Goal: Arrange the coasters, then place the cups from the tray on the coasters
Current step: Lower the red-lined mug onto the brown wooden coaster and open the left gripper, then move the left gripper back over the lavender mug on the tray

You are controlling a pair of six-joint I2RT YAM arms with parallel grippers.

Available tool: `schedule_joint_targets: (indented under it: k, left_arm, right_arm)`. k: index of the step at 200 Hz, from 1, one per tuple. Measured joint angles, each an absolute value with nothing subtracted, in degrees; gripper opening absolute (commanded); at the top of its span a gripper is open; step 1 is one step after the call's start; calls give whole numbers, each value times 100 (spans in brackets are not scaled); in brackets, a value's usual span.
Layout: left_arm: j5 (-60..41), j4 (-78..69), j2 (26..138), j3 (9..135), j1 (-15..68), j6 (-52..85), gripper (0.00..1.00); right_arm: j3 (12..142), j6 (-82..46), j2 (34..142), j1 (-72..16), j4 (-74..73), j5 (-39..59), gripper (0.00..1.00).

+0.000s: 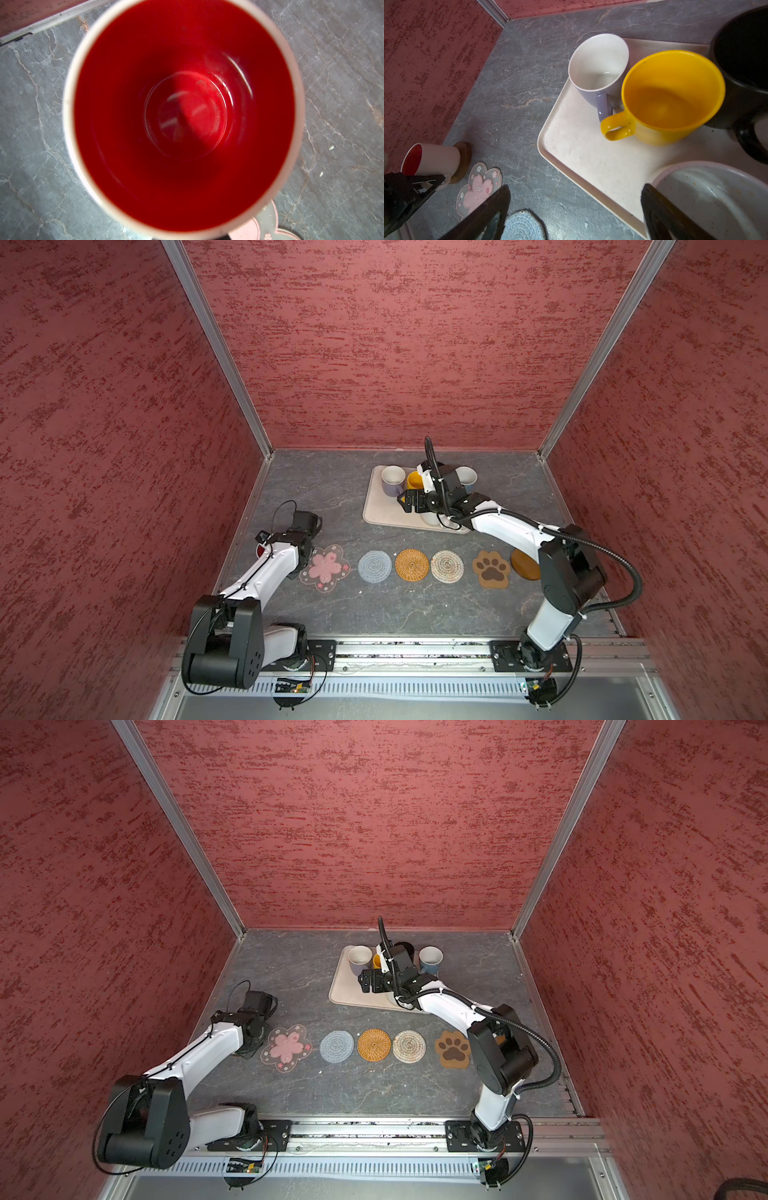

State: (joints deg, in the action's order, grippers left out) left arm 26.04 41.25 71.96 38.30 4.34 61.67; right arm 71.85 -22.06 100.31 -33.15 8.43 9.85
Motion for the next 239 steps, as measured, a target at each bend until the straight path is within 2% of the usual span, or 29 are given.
schedule_joint_targets:
  k: [35, 76, 115, 160, 239]
  left_arm:
    - [2580, 4058, 7212, 3830, 412, 6104, 12]
    - [2561, 3964, 7212, 3830, 410, 6071, 31]
    - [2532, 3894, 7212, 3830, 395, 6075, 42]
    - [2449, 3898, 7144, 3833, 375, 6047, 60]
    - [2053, 3804, 5828, 3988, 346, 4866, 81]
  right_arm:
    - [7185, -2206, 10033, -3317, 847, 985, 99]
    - [7185, -2204, 10033, -3317, 845, 985, 99]
    - [7185, -2204, 10033, -3317, 843, 985, 99]
    - [7185, -2206, 10033, -3319, 843, 982, 99]
    - [7185, -2204, 10020, -3319, 858, 932, 99]
